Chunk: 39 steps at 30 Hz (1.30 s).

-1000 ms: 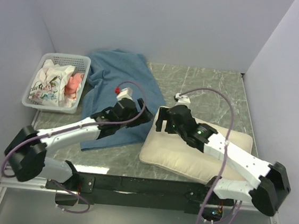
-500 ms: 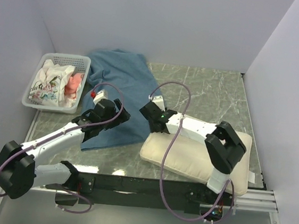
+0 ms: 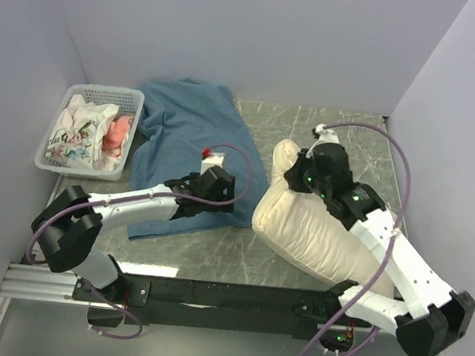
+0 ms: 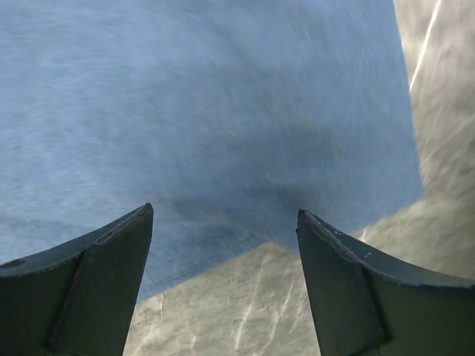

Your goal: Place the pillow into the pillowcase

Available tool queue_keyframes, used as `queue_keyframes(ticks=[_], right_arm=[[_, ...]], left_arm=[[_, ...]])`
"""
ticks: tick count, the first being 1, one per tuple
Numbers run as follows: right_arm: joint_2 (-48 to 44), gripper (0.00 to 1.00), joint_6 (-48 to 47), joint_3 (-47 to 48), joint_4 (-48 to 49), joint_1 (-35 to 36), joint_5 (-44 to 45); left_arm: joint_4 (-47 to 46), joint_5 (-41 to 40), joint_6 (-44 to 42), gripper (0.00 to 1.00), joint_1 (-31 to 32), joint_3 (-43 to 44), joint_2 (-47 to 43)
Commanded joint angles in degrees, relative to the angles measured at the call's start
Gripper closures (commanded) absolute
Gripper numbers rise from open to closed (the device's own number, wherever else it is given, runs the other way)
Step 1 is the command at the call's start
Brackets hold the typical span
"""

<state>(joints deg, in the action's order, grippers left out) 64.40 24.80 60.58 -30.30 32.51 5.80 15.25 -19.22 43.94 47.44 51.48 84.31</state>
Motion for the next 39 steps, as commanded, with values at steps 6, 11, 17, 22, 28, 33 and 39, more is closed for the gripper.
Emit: queue_keyframes(ticks=[6,11,17,22,28,33,39], right_arm=[[-7.44,1.0,2.01,1.56,1.48,-7.81,-11.86],[-9.47,1.0,2.88,0.16,1.57,-9.83,-12.92],[-12.19,1.0,4.38,-1.42,2.18,-11.07,-13.1],[-13.6,1.0,5.0,-1.86,1.92,-11.51,-13.36],[-15.88,1.0,5.35,-2.83,0.95,-11.77,-12.48],[-17.03,1.0,5.17,-3.01,0.51,-12.12,-12.48],[-17.55,1.0,5.35,-4.15,1.21,-12.12,-13.1]], left_arm=[[-0.13,-1.08,-13.61,0.22,6.96,5.64,6.03],[2.85,-4.58,-17.31,0.26,11.62,10.03,11.13],[5.76,-10.21,-18.54,0.26,14.87,12.94,16.93],[6.03,-14.08,-20.21,0.26,16.54,14.78,19.75],[5.06,-14.27,-21.62,0.32,16.98,14.96,21.24],[2.78,-10.58,-22.67,0.25,17.07,11.72,16.68],[2.24,-7.67,-23.82,0.22,17.07,10.56,16.41]])
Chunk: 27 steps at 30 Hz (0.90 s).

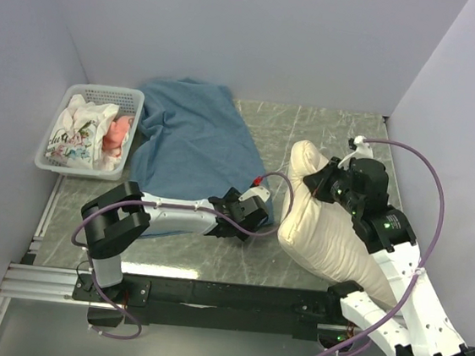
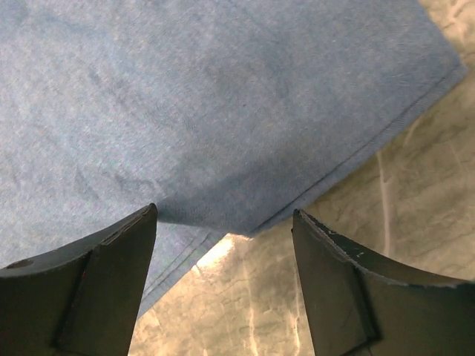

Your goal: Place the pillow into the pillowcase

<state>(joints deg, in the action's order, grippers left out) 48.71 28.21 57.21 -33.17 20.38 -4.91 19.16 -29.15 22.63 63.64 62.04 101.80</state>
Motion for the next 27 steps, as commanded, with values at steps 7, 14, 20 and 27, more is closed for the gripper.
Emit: queue_keyframes(ticks=[7,14,20,27], right_arm=[[-2.13,1.0,1.85,-0.87,4.08,-0.08,-2.74],[-2.65,1.0,1.76,-1.4,3.99,-0.17,-3.18],[-3.18,1.0,1.24,-1.31,3.28,-0.34,-2.92],[-3.62,1.0,1.41,-2.19,3.64,-0.43,-3.44]], left_arm=[[-1.14,1.11,-2.59,0.25,0.88,0.1,-0.11],[-0.44,-1.44,-3.3,0.27,0.7,1.06,2.26],[0.09,0.14,-3.47,0.21,0.7,0.63,1.56],[0.27,-0.65,-4.26,0.31,0.61,0.89,1.56]])
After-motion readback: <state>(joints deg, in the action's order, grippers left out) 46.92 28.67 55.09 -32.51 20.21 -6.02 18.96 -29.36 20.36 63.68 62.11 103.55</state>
